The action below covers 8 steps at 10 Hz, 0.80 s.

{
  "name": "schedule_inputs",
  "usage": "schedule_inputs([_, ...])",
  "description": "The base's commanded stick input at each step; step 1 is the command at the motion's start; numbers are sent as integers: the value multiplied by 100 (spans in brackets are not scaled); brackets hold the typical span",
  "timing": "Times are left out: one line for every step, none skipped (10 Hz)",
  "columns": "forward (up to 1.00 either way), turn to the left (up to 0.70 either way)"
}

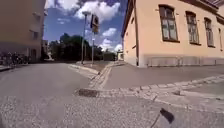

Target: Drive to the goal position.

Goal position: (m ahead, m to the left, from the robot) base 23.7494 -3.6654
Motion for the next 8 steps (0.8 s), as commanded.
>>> schedule_inputs([85, 0])
schedule_inputs([85, 0])
schedule_inputs([85, 0])
schedule_inputs([85, 0])
schedule_inputs([85, 0])
schedule_inputs([85, 0])
schedule_inputs([85, -1])
schedule_inputs([85, -7])
